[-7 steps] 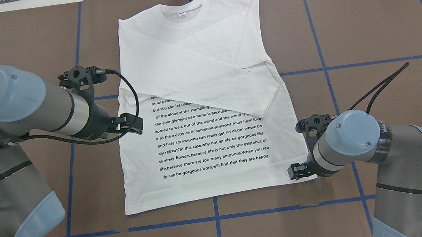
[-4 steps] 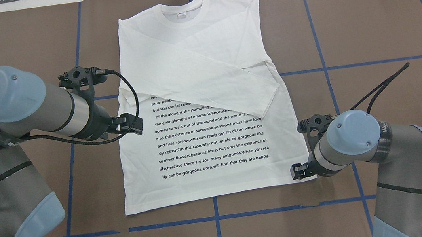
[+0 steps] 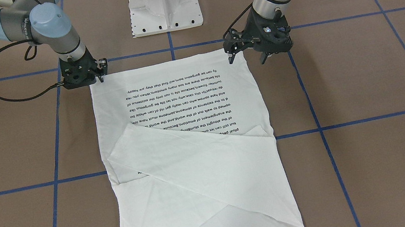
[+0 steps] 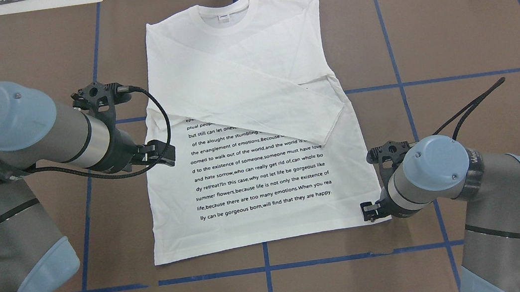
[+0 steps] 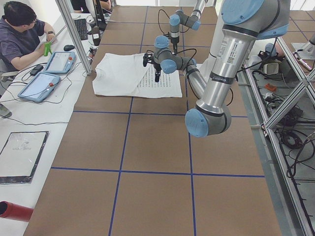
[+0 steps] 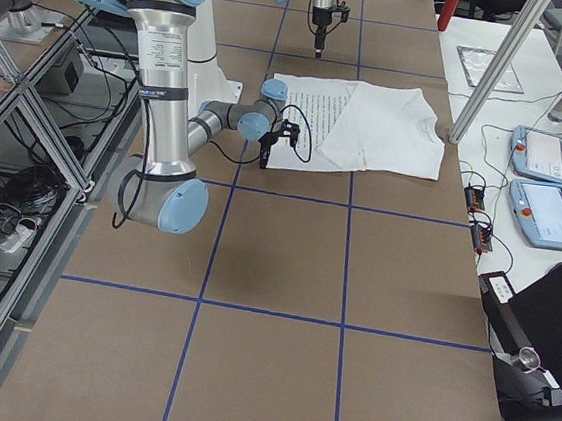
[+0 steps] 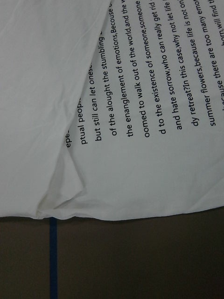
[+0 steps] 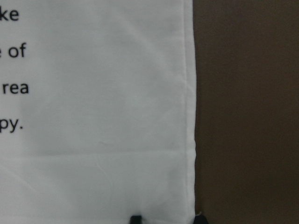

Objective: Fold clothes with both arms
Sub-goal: 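Move both grippers to the hem corners nearest the robot, then grasp both hem corners with both grippers and lift them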

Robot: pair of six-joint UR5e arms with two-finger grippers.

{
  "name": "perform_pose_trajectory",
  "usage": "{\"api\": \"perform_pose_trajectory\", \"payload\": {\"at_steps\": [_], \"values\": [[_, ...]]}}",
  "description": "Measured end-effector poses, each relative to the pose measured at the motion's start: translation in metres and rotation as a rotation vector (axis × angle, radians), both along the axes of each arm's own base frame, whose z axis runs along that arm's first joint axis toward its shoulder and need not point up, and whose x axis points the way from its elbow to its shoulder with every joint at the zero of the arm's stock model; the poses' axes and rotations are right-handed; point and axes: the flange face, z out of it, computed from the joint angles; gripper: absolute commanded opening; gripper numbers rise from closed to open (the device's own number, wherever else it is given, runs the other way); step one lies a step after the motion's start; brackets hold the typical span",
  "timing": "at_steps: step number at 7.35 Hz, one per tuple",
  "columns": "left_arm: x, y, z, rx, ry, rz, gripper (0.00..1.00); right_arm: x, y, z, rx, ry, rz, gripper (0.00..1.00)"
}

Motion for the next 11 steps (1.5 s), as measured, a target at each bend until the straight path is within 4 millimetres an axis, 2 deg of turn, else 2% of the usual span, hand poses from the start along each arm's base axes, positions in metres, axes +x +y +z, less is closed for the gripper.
{"api": "perform_pose_trajectory", "payload": {"at_steps": [1, 5, 7, 8, 9, 11], "values": [[0.001, 0.0, 0.001, -0.001, -0.001, 0.001, 0.99, 0.0, 0.0, 0.0, 0.0, 0.0, -0.001, 0.0], [0.001, -0.001, 0.004, -0.003, -0.007, 0.0, 0.99, 0.006, 0.003, -0.02, 0.013, -0.042, -0.002, 0.0], [-0.001, 0.002, 0.024, -0.015, -0.031, -0.009, 0.99, 0.009, 0.004, -0.032, 0.024, -0.064, 0.001, 0.0], [-0.002, 0.009, 0.039, -0.028, -0.039, -0.026, 0.99, 0.01, 0.003, -0.035, 0.028, -0.07, 0.003, 0.0], [0.006, 0.026, 0.056, -0.066, -0.04, -0.034, 0.99, 0.011, 0.003, -0.036, 0.031, -0.073, 0.007, 0.0], [0.039, 0.072, 0.081, -0.165, -0.057, -0.04, 0.96, 0.013, 0.001, -0.041, 0.037, -0.08, 0.013, 0.0]]}}
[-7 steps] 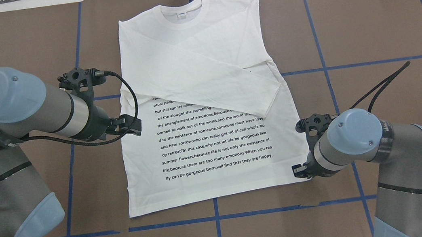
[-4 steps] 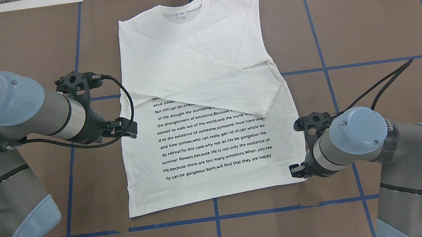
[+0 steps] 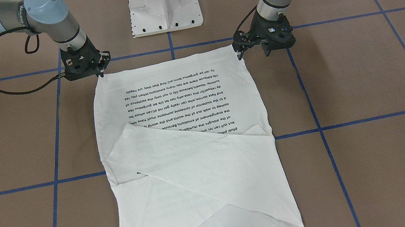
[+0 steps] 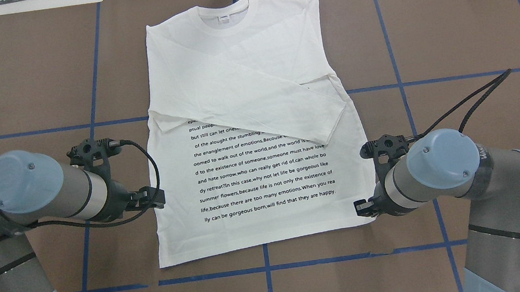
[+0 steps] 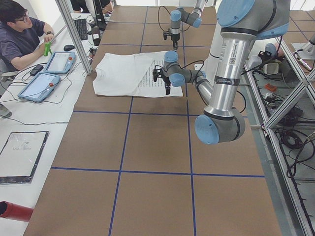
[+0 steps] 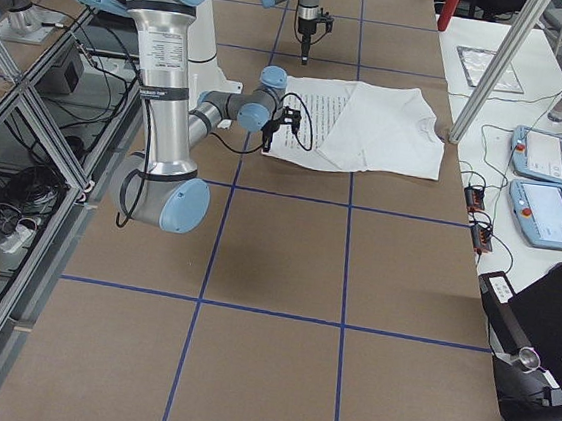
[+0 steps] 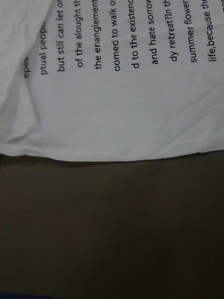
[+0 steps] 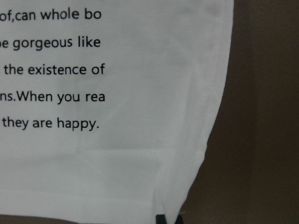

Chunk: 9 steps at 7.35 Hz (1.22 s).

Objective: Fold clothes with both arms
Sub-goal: 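Grasp both hem corners with both grippers and lift them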

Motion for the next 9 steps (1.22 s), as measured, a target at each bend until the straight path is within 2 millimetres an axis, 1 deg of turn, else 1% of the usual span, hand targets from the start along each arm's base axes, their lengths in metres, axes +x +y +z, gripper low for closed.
{"api": "perform_pose_trajectory", "payload": {"at_steps": [2, 3, 4, 5, 6, 8, 9], "values": [[0.029, 0.034, 0.009, -0.065, -0.021, -0.004, 0.88, 0.002, -0.001, -0.004, 0.005, -0.007, 0.005, 0.0], [0.041, 0.048, 0.012, -0.087, -0.03, 0.004, 0.82, 0.003, -0.001, -0.005, 0.007, -0.009, 0.007, 0.0], [0.052, 0.06, 0.015, -0.104, -0.039, 0.017, 0.73, 0.004, -0.002, -0.006, 0.008, -0.011, 0.008, 0.0], [0.06, 0.067, 0.016, -0.113, -0.044, 0.025, 0.67, 0.004, -0.002, -0.006, 0.008, -0.011, 0.009, 0.0], [0.065, 0.069, 0.015, -0.118, -0.046, 0.027, 0.62, 0.005, -0.003, -0.006, 0.009, -0.012, 0.01, 0.0], [0.068, 0.07, 0.015, -0.122, -0.064, 0.019, 0.56, 0.007, -0.005, -0.006, 0.007, -0.013, 0.013, 0.0], [0.069, 0.069, 0.014, -0.122, -0.079, 0.013, 0.49, 0.008, -0.006, -0.006, 0.005, -0.013, 0.014, 0.0]]}}
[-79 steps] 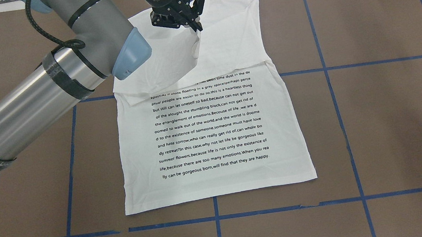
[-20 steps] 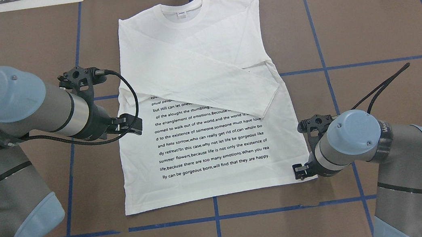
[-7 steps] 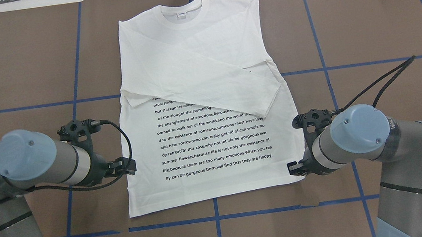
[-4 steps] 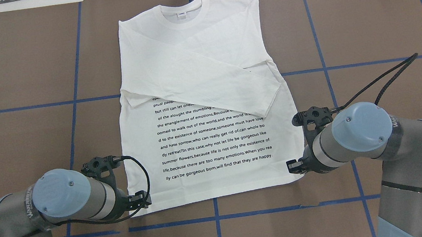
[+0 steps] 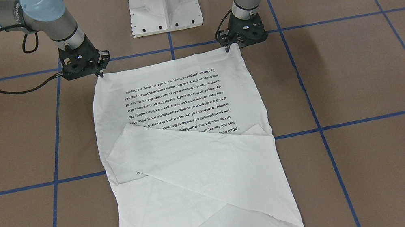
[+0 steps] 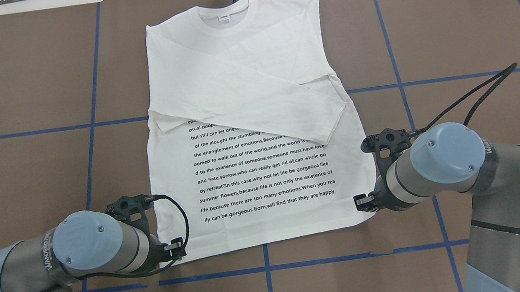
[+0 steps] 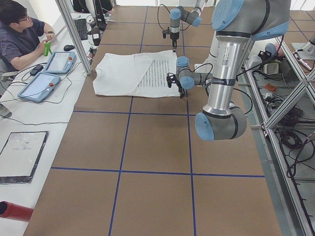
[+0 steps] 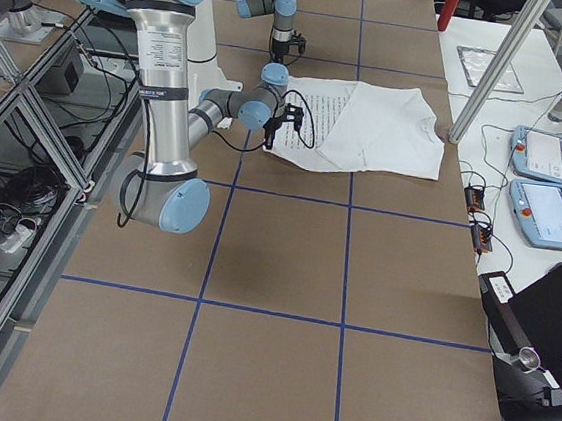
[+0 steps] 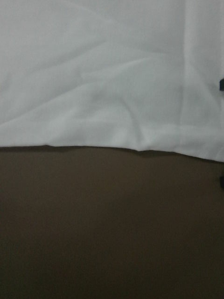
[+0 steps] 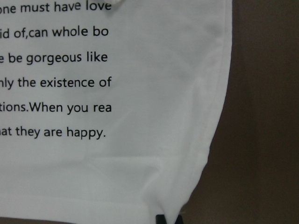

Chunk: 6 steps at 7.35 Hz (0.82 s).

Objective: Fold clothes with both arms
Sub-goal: 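Grasp both hem corners with both grippers and lift them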

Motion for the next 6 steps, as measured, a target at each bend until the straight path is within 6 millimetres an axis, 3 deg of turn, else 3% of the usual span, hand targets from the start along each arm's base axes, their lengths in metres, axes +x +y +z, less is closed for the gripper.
{"api": "perform_pose_trajectory", "payload": {"at_steps": [3, 5, 6], "values": [[0.0009, -0.0006, -0.0039, 0.001, -0.013, -0.005, 0.16, 0.0037, -0.0042, -0.0002, -0.004, -0.002, 0.006, 0.0], [0.0003, -0.0001, -0.0058, 0.001, -0.012, -0.005, 0.0, 0.0057, -0.0067, -0.0005, -0.004, -0.003, 0.01, 0.0], [-0.0002, 0.0003, -0.008, 0.002, -0.009, -0.004, 0.0, 0.0066, -0.0078, -0.0006, -0.005, -0.004, 0.012, 0.0]]}}
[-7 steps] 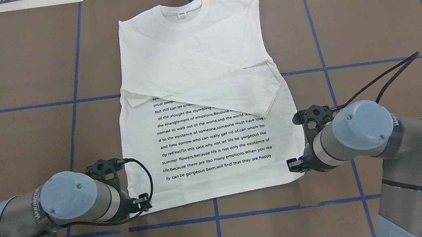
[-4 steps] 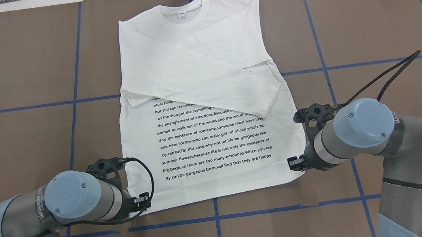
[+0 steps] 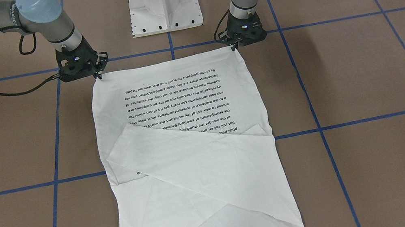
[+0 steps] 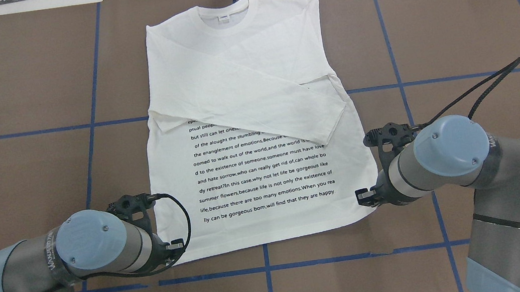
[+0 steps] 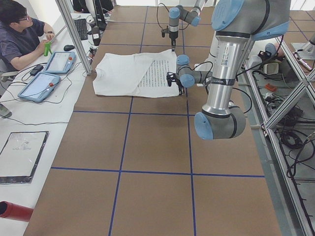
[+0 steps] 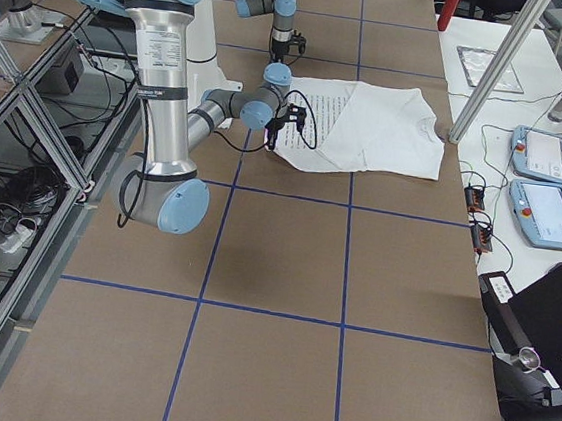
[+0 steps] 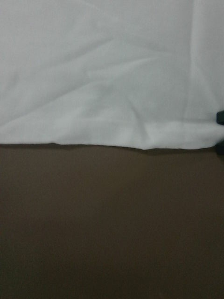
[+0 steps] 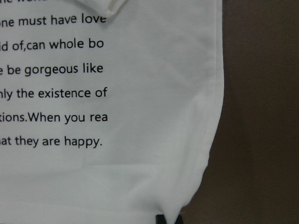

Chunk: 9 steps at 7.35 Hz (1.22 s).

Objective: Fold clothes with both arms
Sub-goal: 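Grasp both hem corners with both grippers and lift them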

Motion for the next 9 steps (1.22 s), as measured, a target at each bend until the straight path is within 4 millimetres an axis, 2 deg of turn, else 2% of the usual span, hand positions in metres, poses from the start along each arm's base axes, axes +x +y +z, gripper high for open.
{"api": "perform_pose_trajectory", "payload": {"at_steps": [2, 5, 6, 9], "values": [[-0.008, 0.002, -0.013, 0.007, 0.022, 0.003, 0.0, 0.002, -0.004, 0.0, 0.0, 0.001, 0.009, 0.0], [-0.047, 0.011, -0.058, 0.013, 0.027, 0.009, 0.0, 0.012, -0.002, -0.007, -0.02, -0.022, -0.005, 0.0], [-0.059, 0.014, -0.067, 0.014, 0.027, 0.009, 0.0, 0.024, 0.003, -0.011, -0.039, -0.043, -0.024, 0.0], [-0.079, 0.022, -0.082, 0.018, 0.043, 0.014, 0.0, 0.086, 0.033, -0.015, -0.098, -0.094, -0.094, 0.0]]}}
